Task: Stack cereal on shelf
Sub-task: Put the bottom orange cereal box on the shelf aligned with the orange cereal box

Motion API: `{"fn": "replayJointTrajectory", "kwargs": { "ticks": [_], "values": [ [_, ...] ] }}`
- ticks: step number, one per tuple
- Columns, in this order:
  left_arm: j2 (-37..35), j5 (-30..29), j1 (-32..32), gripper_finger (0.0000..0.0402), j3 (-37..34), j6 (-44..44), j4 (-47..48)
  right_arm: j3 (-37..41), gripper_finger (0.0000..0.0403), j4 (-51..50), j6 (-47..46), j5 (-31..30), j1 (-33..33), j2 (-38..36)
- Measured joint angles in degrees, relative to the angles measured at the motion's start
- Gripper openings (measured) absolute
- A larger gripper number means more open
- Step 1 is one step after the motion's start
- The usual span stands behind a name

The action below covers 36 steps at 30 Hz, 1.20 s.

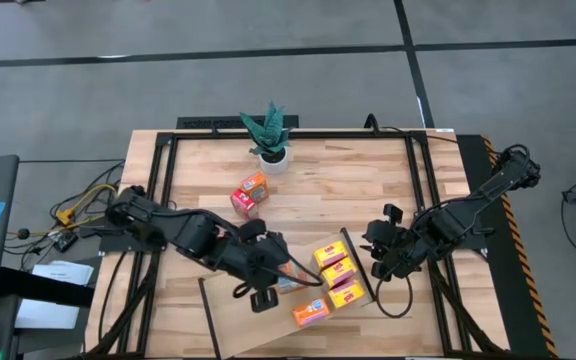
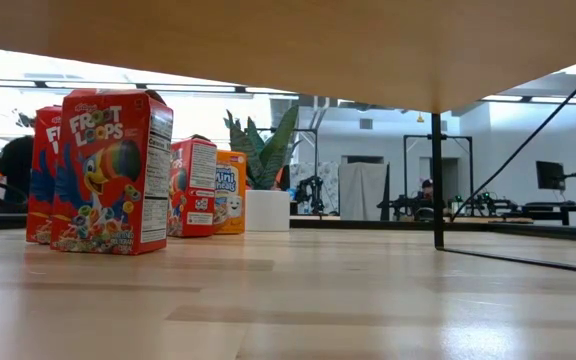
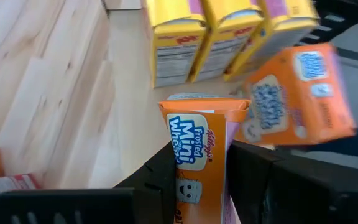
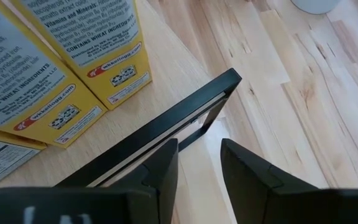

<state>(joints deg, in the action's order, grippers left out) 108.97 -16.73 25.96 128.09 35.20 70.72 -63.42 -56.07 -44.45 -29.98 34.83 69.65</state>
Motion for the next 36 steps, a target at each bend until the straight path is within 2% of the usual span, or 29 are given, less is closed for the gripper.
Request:
{"fn": "replayJointTrajectory", "kwargs": {
  "ticks": [7, 12, 18, 28, 36],
  "values": [
    [1.31, 0.17, -0.59, 0.0096, 0.04, 0.27, -1.2, 0.0, 0.0153, 0.02, -0.04, 0.0, 0.0, 0.0],
    [2.19, 2.57, -0.59, 0.0097, -0.09, 0.83, -0.83, 0.0, 0.0146, 0.02, -0.02, 0.0, 0.0, 0.0],
    [3.07, 1.98, -0.5, 0.0097, 0.02, 1.45, -1.24, 0.0, 0.0141, 0.05, -0.02, 0.0, 0.0, 0.0],
    [4.63, 3.37, -0.8, 0.0097, 0.04, -0.59, -1.97, 0.0, 0.0151, -0.02, 0.0, -0.02, 0.0, 0.0],
    [4.63, 4.5, -1.21, 0.0097, 0.62, -1.59, -2.56, 0.0, 0.0142, -0.02, 1.24, -0.02, 0.0, 0.0]
  ]
}}
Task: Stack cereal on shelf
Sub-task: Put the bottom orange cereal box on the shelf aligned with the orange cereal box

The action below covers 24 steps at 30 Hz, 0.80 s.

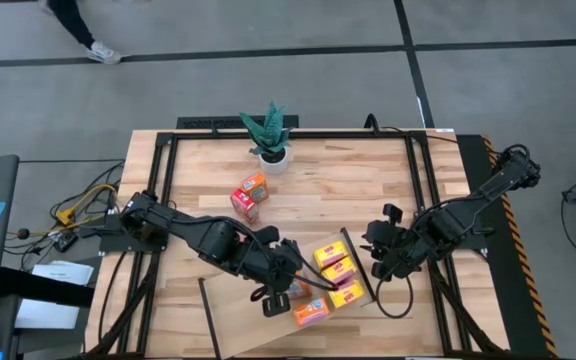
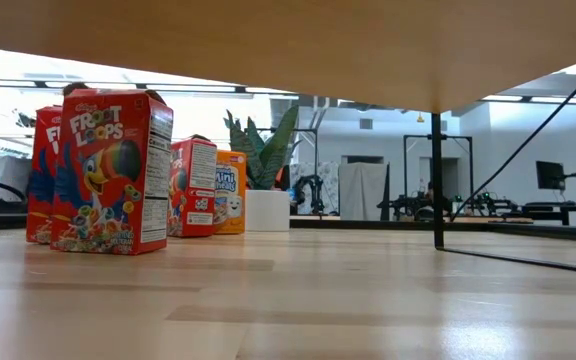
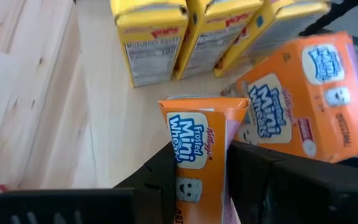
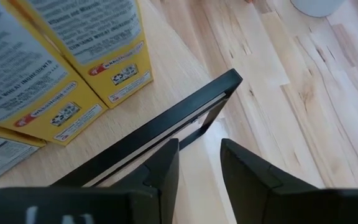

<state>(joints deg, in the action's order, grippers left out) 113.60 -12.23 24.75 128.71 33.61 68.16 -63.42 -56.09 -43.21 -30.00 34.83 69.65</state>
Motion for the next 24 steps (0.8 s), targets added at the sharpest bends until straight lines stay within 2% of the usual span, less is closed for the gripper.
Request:
{"fn": "replayJointTrajectory", "kwargs": {
  "ticks": [5, 17, 24],
  "values": [
    [0.0, -0.02, -0.02, 0.0103, 0.04, -0.88, -0.97, 0.0, 0.0142, 0.04, 0.18, 0.0, 0.0, 0.0],
    [0.0, 0.18, -0.17, 0.0225, 0.08, -0.6, -1.72, 0.0, 0.0155, 0.04, 0.25, 0.0, 0.0, 0.0],
    [-0.08, 1.08, -0.32, 0.0245, 0.09, 0.98, -2.8, 0.0, 0.015, 0.04, 0.25, 0.0, 0.0, 0.0]
  ]
}}
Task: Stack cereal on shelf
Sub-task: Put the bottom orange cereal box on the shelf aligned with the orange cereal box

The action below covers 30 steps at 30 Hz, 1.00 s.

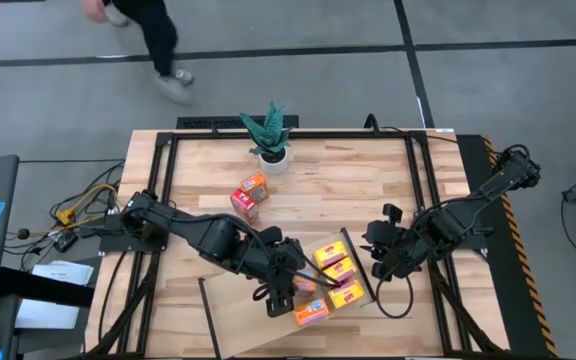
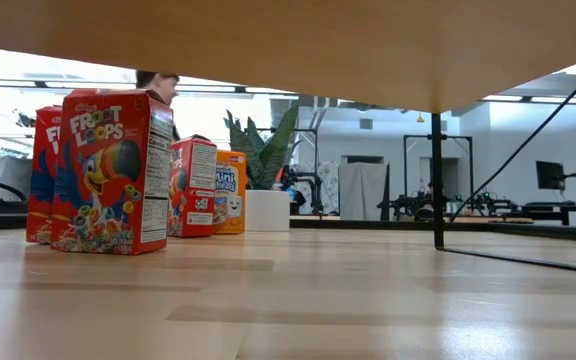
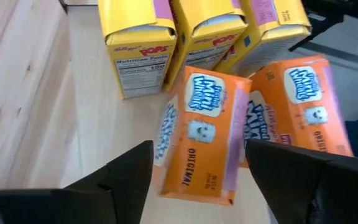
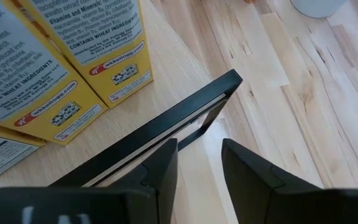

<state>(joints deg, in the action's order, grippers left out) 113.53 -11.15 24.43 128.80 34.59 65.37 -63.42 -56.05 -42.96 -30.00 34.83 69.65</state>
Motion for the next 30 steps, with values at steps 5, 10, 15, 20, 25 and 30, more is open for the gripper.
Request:
{"fn": "replayJointTrajectory", "kwargs": {
  "ticks": [5, 10, 15, 20, 25, 30],
  "values": [
    [-0.19, 1.84, -0.02, 0.0245, 1.43, -0.41, -0.14, 0.0, 0.0146, 0.0, 0.0, 0.0, -0.01, 0.0],
    [-0.28, 1.92, 0.0, 0.0245, 4.73, -1.53, 0.12, 0.0, 0.0148, 0.0, 0.0, 0.0, -0.02, 0.0],
    [-1.41, 0.38, -0.17, 0.0245, 6.07, -2.49, -1.51, 0.0, 0.0154, 0.0, -0.02, 0.0, -0.01, 0.0],
    [-1.43, -1.14, -0.58, 0.0245, 6.05, 1.52, 3.25, 0.0, 0.0157, 0.0, -0.02, 0.0, -0.02, 0.0],
    [-0.93, -1.11, -2.22, 0.0245, 5.96, 2.63, 10.06, 0.0, 0.0153, -0.02, 0.0, 0.0, -0.02, 0.0],
    [-1.52, -2.02, -3.69, 0.0245, 5.98, 1.07, 9.87, 0.0, 0.0146, -0.07, 0.08, -0.02, -0.06, 0.0]
  ]
}}
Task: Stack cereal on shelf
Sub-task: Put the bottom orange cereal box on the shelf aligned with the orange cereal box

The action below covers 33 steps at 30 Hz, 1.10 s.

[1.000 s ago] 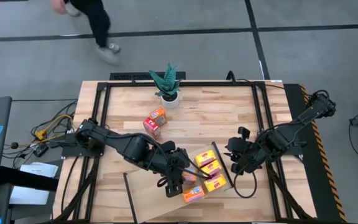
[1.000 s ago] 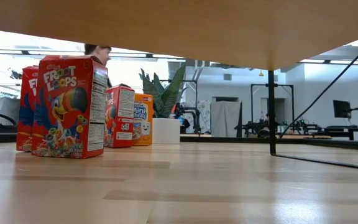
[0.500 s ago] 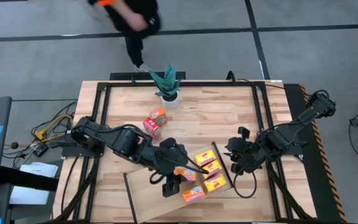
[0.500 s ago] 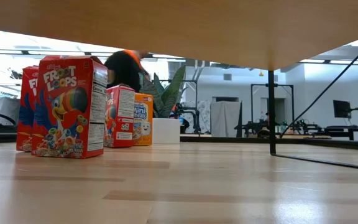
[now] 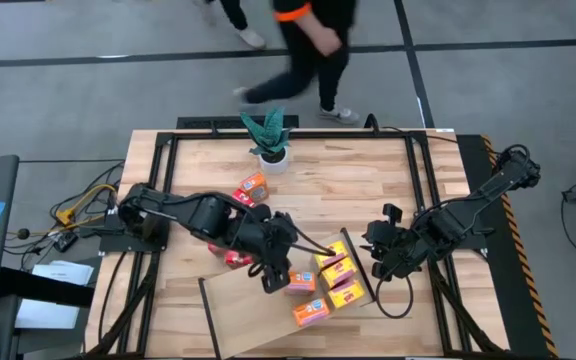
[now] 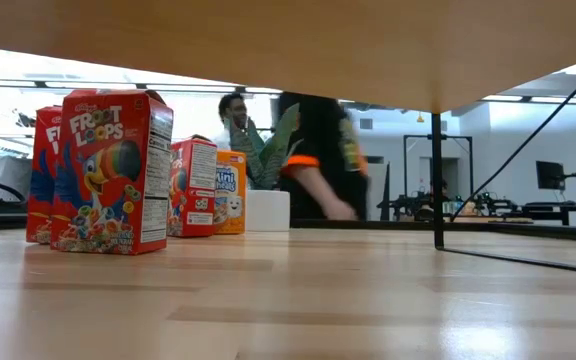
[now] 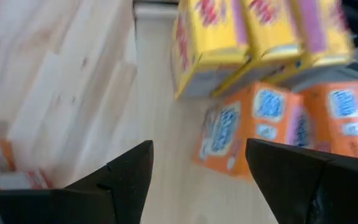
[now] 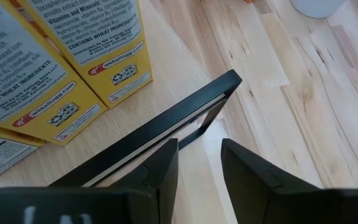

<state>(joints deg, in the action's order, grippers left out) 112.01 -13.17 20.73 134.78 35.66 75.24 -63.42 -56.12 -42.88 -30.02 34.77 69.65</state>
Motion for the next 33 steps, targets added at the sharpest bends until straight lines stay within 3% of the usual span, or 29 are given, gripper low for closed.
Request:
{"fn": "replayJointTrajectory", "kwargs": {
  "ticks": [14, 33],
  "values": [
    [-1.4, -5.09, 1.06, 0.0245, 0.07, -17.91, -6.76, 0.0, 0.0153, 0.09, -0.12, -0.02, -0.05, 0.0],
    [-2.54, -9.21, 1.51, 0.0204, -4.45, -19.69, -6.65, 0.0, 0.0155, 1.57, 0.99, -0.15, -0.05, 0.02]
  ]
}}
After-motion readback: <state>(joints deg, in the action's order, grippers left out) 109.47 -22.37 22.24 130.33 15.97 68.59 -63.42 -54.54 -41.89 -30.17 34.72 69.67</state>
